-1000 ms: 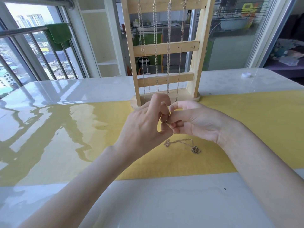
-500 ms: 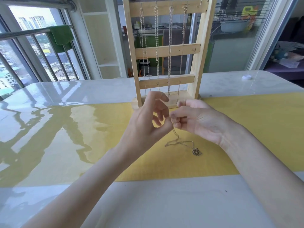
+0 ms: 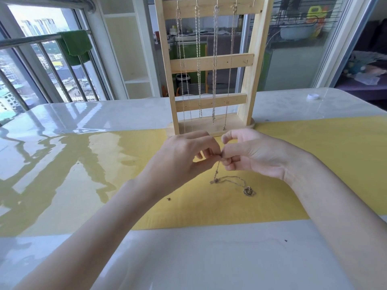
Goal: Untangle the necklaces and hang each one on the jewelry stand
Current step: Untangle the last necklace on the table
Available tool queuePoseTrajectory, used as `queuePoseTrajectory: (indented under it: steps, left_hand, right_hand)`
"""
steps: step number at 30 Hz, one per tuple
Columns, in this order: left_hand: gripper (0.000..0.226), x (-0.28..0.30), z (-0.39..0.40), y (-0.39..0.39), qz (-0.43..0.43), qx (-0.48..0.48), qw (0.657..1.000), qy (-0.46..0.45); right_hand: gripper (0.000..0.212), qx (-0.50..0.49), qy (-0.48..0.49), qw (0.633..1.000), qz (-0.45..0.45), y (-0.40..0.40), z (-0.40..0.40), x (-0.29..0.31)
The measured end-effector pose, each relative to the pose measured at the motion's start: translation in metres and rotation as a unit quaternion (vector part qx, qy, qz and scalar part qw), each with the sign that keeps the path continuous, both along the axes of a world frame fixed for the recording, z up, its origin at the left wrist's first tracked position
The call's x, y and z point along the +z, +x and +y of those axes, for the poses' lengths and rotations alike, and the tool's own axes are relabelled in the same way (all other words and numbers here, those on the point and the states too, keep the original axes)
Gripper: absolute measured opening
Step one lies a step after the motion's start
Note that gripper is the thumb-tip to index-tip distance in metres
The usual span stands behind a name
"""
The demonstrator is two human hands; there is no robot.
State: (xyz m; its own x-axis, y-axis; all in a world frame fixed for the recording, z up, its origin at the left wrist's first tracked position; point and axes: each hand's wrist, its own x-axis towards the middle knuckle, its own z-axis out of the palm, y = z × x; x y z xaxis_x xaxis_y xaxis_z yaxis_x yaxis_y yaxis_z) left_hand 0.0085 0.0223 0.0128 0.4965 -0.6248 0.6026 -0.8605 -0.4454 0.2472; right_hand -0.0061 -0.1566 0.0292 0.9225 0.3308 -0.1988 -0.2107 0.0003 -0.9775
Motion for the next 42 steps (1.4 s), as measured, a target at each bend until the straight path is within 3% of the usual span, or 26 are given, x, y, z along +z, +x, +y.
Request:
queuePoseTrajectory:
  steps: [8, 13, 18, 23, 28, 32, 36, 40, 42]
  left_hand:
    - [0.008, 0.007, 0.003, 0.001, 0.029, -0.051, 0.998, 0.022]
    - [0.016, -0.003, -0.003, -0.004, -0.025, 0.021, 0.999, 0.02]
    - [0.014, -0.009, -0.012, -0.011, 0.096, 0.062, 0.992, -0.059]
    - [0.016, -0.007, -0.017, -0.011, 0.308, 0.073, 0.934, -0.164]
    - [0.012, -0.004, -0.013, -0.007, 0.496, 0.055, 0.82, -0.279]
    - [0.014, -0.003, -0.011, -0.007, 0.554, 0.033, 0.779, -0.29]
    - [0.015, -0.004, -0.009, -0.006, 0.591, 0.019, 0.76, -0.271]
    - [0.016, -0.001, -0.007, -0.004, 0.615, 0.008, 0.729, -0.301]
    - [0.014, 0.001, -0.005, -0.002, 0.58, 0.022, 0.754, -0.307]
  right_hand:
    - [0.025, 0.064, 0.022, 0.997, 0.026, -0.003, -0.005, 0.001]
    - [0.026, 0.017, 0.024, 0.999, 0.034, 0.003, 0.002, -0.007]
    - [0.026, -0.026, 0.019, 0.999, 0.01, 0.001, 0.007, -0.009]
    - [0.027, -0.075, -0.013, 0.997, -0.027, 0.001, 0.009, -0.01]
    - [0.028, -0.076, -0.085, 0.988, -0.103, 0.001, 0.01, -0.008]
    - [0.03, -0.041, -0.149, 0.978, -0.139, -0.001, 0.01, -0.006]
    - [0.029, -0.016, -0.183, 0.972, -0.149, -0.002, 0.009, -0.003]
    - [0.028, -0.032, -0.217, 0.965, -0.144, -0.001, 0.007, -0.006]
    - [0.027, -0.06, -0.168, 0.977, -0.116, 0.0, 0.003, -0.008]
